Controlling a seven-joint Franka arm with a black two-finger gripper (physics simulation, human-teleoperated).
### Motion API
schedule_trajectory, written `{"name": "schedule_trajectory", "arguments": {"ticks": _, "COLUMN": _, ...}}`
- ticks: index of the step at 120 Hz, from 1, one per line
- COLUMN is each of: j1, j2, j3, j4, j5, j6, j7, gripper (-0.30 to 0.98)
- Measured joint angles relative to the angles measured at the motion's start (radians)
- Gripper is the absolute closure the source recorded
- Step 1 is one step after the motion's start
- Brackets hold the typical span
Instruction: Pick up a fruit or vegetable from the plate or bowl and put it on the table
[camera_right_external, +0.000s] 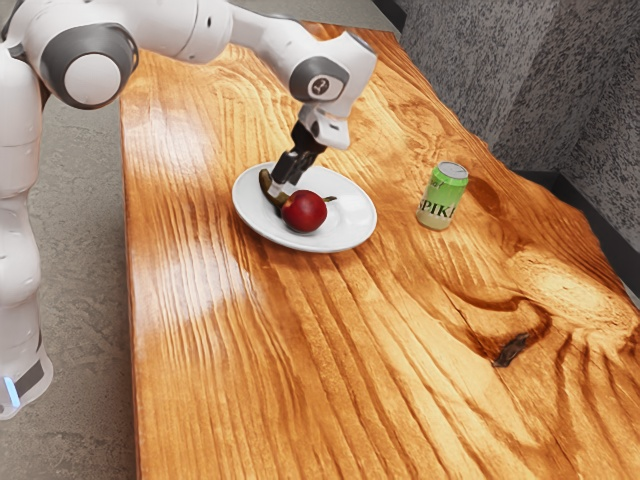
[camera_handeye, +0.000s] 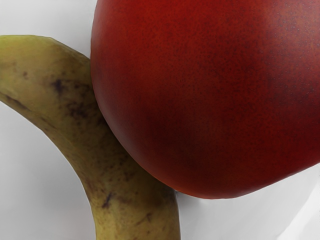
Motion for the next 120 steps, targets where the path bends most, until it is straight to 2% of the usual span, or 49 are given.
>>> {"name": "schedule_trajectory", "arguments": {"ticks": 90, "j1": 0.000, "j2": 0.013, "j3": 0.006, "j4": -0.028, "j5": -0.001, "j6": 0.012, "j7": 0.000, "gripper": 0.00}}
{"name": "schedule_trajectory", "arguments": {"ticks": 120, "j1": 0.000, "j2": 0.013, "j3": 0.006, "j4": -0.030, "j5": 0.000, "j6": 0.017, "j7": -0.008, "gripper": 0.24}}
